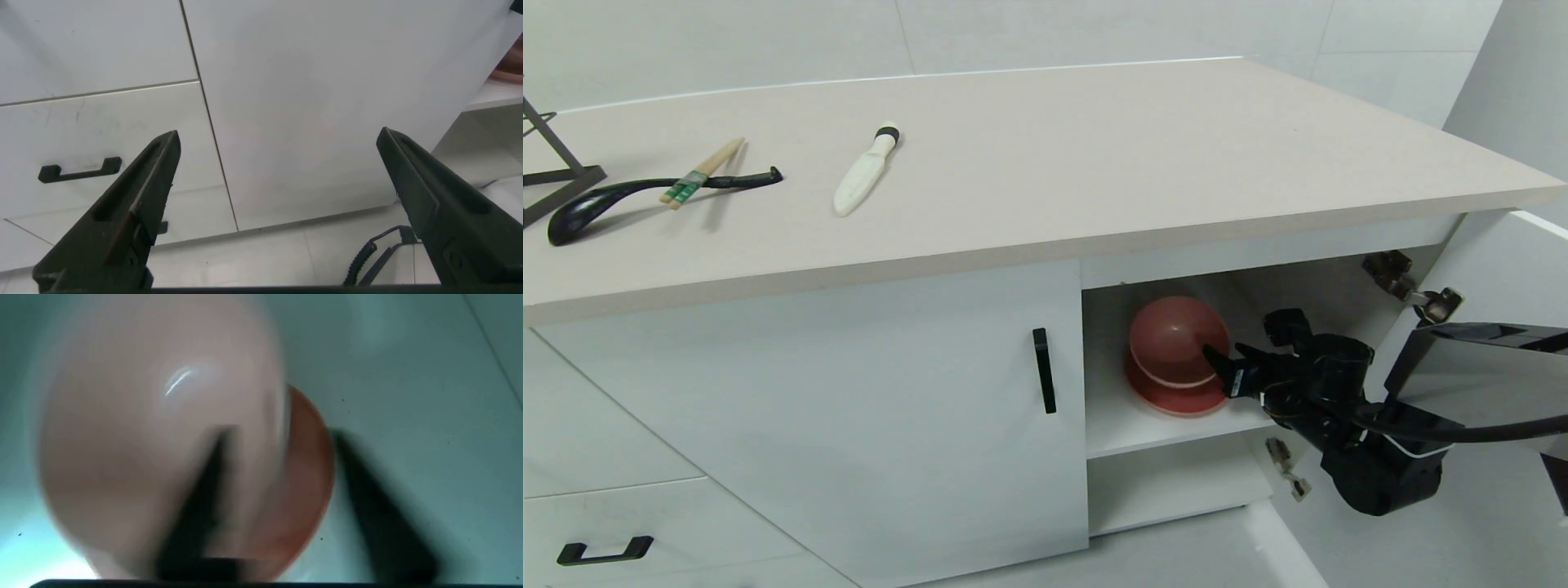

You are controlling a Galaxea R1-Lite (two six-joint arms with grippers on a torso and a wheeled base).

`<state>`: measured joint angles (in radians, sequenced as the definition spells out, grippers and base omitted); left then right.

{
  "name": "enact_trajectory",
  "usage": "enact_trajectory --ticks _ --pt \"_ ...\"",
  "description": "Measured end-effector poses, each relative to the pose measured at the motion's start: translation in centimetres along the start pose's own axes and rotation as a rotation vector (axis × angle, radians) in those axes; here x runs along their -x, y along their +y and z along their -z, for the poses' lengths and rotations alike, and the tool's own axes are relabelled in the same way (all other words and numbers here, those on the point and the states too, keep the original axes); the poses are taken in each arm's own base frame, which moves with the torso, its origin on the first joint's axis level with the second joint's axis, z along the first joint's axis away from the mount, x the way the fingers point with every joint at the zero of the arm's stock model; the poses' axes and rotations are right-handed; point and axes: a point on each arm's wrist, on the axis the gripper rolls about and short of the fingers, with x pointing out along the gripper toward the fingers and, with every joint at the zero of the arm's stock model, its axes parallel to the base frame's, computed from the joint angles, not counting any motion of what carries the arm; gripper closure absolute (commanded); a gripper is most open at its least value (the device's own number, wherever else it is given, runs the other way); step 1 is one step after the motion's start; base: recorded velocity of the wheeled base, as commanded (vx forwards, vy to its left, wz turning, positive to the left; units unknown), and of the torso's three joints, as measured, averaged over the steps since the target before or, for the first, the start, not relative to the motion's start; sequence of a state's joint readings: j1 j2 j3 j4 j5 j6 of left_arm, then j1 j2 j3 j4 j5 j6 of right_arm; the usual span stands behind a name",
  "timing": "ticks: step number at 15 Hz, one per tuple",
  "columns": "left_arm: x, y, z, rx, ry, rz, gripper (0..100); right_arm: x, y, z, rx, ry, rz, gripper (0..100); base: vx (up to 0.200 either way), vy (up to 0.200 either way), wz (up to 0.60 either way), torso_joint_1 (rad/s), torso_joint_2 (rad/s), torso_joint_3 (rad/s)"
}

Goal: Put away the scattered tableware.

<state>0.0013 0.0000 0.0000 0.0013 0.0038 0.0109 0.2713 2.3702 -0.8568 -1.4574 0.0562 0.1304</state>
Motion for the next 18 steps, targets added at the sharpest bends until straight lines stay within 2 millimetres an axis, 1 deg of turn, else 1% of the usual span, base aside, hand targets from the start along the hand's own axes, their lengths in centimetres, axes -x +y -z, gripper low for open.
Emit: enact_trajectory --ticks 2,5,6,8,9,11,14,16,18 --pt "0.0 0.0 0.0 0.000 0.000 0.000 0 0.0 0.0 -0.1 0.000 -0.006 -0.001 0 0.000 0.000 0.00 0.000 0.00 0.000" --pt "0.0 0.0 0.0 0.007 0.000 0.000 0 0.2 0.4 -1.1 0.006 -0.056 -0.013 0 0.000 0.000 0.00 0.000 0.00 0.000" --pt "0.0 0.0 0.0 0.010 0.000 0.000 0 0.5 0.6 -1.7 0.017 -0.074 -0.019 0 0.000 0.000 0.00 0.000 0.00 0.000" --pt "0.0 0.0 0.0 0.010 0.000 0.000 0 1.9 1.4 -2.7 0.048 -0.090 -0.035 0 0.000 0.000 0.00 0.000 0.00 0.000" --pt "0.0 0.0 0.0 0.010 0.000 0.000 0 2.7 1.7 -3.0 0.059 -0.093 -0.043 0 0.000 0.000 0.00 0.000 0.00 0.000" --pt "0.0 0.0 0.0 0.011 0.000 0.000 0 4.8 2.4 -2.9 0.071 -0.051 -0.058 0 0.000 0.000 0.00 0.000 0.00 0.000" --pt "0.0 0.0 0.0 0.009 0.000 0.000 0 8.3 3.2 -3.3 0.104 0.001 -0.080 0 0.000 0.000 0.00 0.000 0.00 0.000" --pt "0.0 0.0 0.0 0.004 0.000 -0.007 0 11.2 3.8 -4.0 0.136 0.022 -0.097 0 0.000 0.000 0.00 0.000 0.00 0.000" --pt "0.0 0.0 0.0 0.000 -0.001 -0.018 0 13.9 4.3 -5.2 0.159 0.010 -0.113 0 0.000 0.000 0.00 0.000 0.00 0.000"
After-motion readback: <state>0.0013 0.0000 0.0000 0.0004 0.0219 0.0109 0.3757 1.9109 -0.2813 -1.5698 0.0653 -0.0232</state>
